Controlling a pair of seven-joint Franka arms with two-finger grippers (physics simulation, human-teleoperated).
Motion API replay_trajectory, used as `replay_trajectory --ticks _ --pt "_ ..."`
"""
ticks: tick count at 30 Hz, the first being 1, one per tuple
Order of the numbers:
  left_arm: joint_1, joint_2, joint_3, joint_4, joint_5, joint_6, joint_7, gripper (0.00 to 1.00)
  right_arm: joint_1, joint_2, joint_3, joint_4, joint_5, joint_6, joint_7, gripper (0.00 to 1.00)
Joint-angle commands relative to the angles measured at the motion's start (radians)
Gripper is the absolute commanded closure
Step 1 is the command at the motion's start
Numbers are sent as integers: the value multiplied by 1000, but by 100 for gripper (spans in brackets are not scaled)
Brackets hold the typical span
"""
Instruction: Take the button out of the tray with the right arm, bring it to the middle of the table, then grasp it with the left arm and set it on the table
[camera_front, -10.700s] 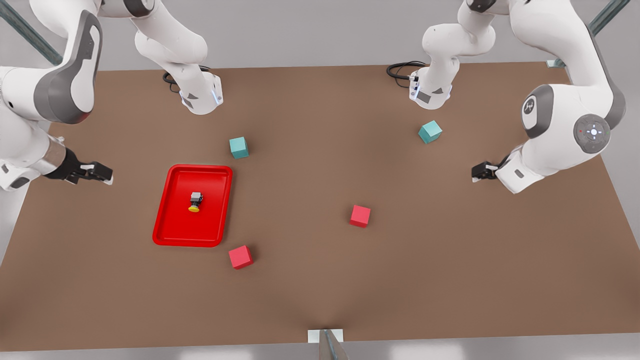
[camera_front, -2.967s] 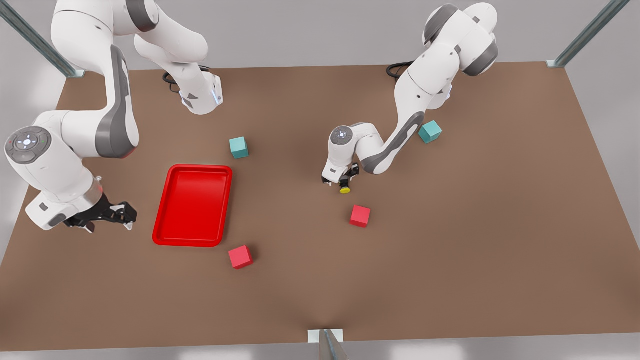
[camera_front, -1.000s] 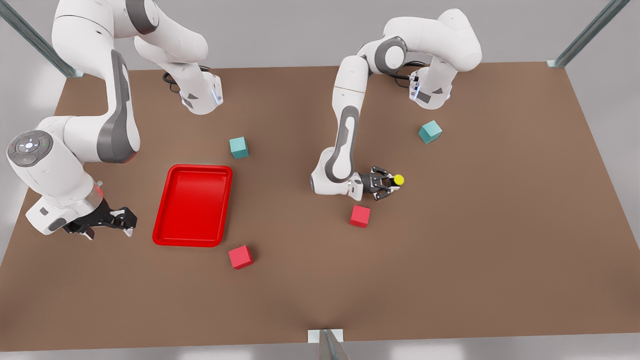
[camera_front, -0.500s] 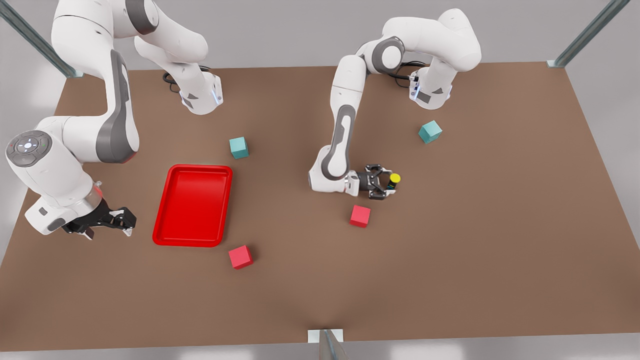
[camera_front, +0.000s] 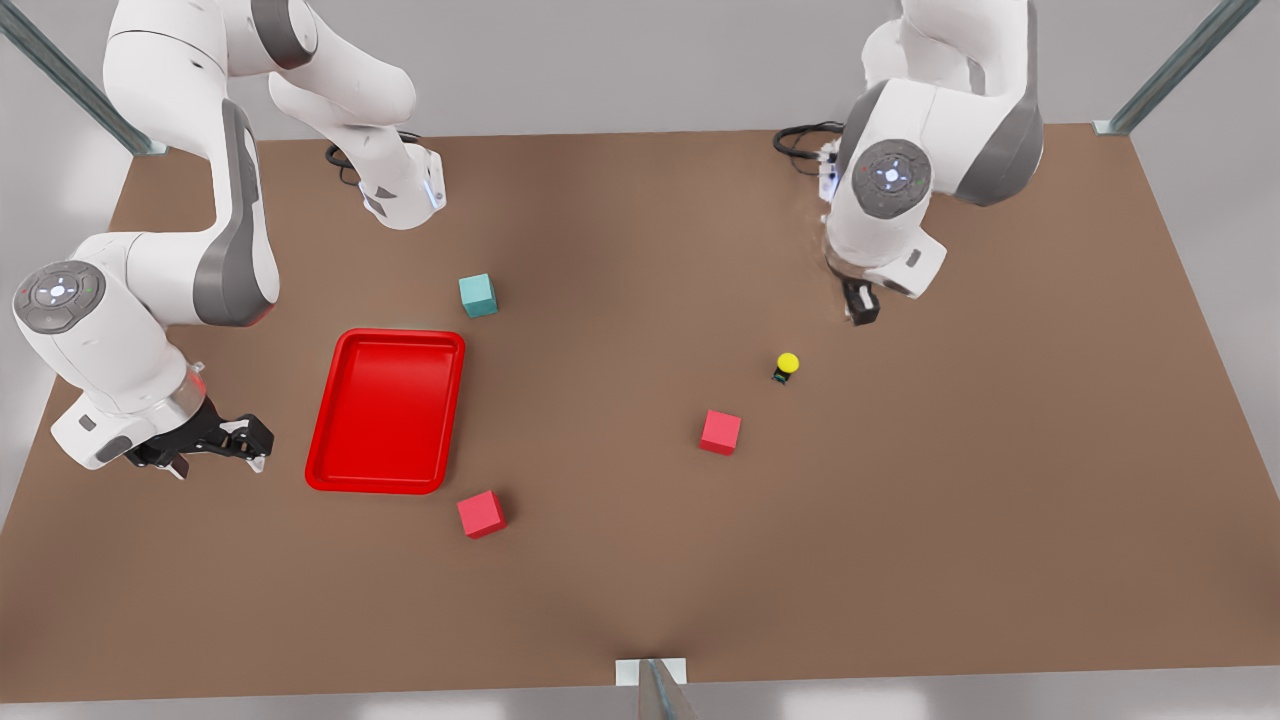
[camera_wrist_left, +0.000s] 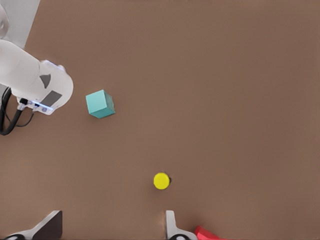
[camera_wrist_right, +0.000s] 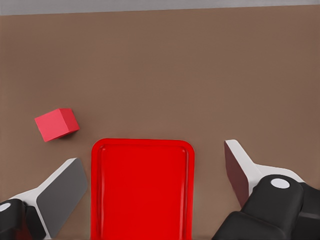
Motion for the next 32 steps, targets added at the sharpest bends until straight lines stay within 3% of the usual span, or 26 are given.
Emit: replay_trajectory --ticks 1,2,3,4,5,6,7,21,26,32 --pt "182 -12 0 2 -74 99 1660 0 0 -1 0 0 1 1 -2 0" --pt "254 -13 0 2 -75 100 2053 0 0 -1 0 2 1 1 -2 0" --pt "488 -13 -156 8 -219 142 2208 0 0 -1 0 2 1 1 -2 0" --pt "809 -36 -563 14 -140 148 2198 0 0 -1 0 0 1 1 -2 0" --pt "906 -94 -712 -41 -26 165 2273 0 0 -1 0 0 1 -1 -2 0" --pt "920 -215 -735 -237 11 349 2331 0 0 -1 0 2 1 -1 -2 0" --pt "918 -223 -746 -253 12 352 2331 0 0 -1 0 2 1 -1 -2 0" --pt "891 -136 -752 -238 32 372 2276 0 0 -1 0 2 2 4 -2 0" --pt "881 39 -754 -103 32 422 2215 0 0 -1 0 2 1 4 -2 0" --pt "883 56 -754 -109 34 450 2211 0 2 -3 0 2 1 1 -2 0"
